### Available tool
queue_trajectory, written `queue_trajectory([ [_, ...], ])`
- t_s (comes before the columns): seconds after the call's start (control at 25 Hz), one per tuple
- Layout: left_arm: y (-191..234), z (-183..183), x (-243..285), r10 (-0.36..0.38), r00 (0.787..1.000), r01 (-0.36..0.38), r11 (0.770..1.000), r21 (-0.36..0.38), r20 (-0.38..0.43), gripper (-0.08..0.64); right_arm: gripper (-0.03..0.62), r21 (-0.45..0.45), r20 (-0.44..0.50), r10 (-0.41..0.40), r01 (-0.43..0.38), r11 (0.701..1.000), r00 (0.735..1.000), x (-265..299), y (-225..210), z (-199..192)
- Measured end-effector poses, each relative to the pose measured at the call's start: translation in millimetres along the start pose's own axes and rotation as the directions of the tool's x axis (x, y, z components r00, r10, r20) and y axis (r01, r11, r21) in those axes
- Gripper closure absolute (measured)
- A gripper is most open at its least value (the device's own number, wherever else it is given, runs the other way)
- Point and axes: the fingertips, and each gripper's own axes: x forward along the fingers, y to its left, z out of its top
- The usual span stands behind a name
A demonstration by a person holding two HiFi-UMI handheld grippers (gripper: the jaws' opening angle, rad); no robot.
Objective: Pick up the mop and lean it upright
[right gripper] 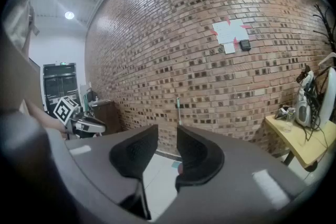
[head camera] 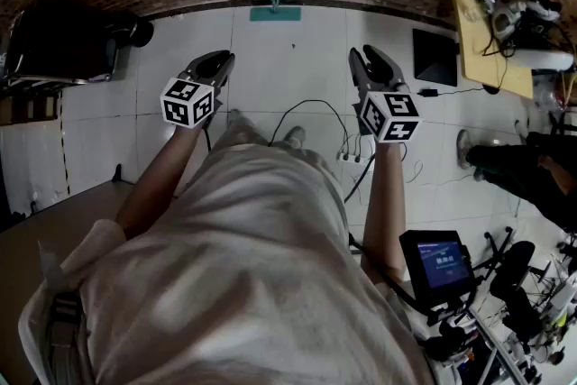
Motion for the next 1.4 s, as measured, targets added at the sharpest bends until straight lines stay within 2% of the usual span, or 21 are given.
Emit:
queue_trajectory([
  [0.4, 6.1, -8.3, -4.5, 0.064, 0.998, -0.064, 0.998, -0.019, -0.019, 0.495, 0.474, 0.023, 0.004, 0.027, -0.028, 0.999, 1.000, 2.6, -10.4, -6.5],
  [0.72, 27.7, -0.6, 15.8, 0.041, 0.999, -0.041, 0.999, -0.023, -0.014, 0.492, 0.474, -0.006, -0.003, 0.046, -0.046, 0.999, 0.999, 37.6, 0.0, 9.2],
  [0.92, 51.2, 18.5, 42.2, 0.006, 1.000, -0.006, 1.000, -0.015, -0.003, 0.491, 0.474, -0.011, -0.012, 0.037, -0.037, 0.999, 0.999, 69.2, 0.3, 21.9],
  [1.4, 146.0, 73.3, 103.6, -0.068, 0.998, 0.068, 0.998, 0.008, 0.016, 0.479, 0.474, -0.026, -0.030, 0.001, -0.002, 1.000, 1.000, 179.7, 0.0, 63.5],
])
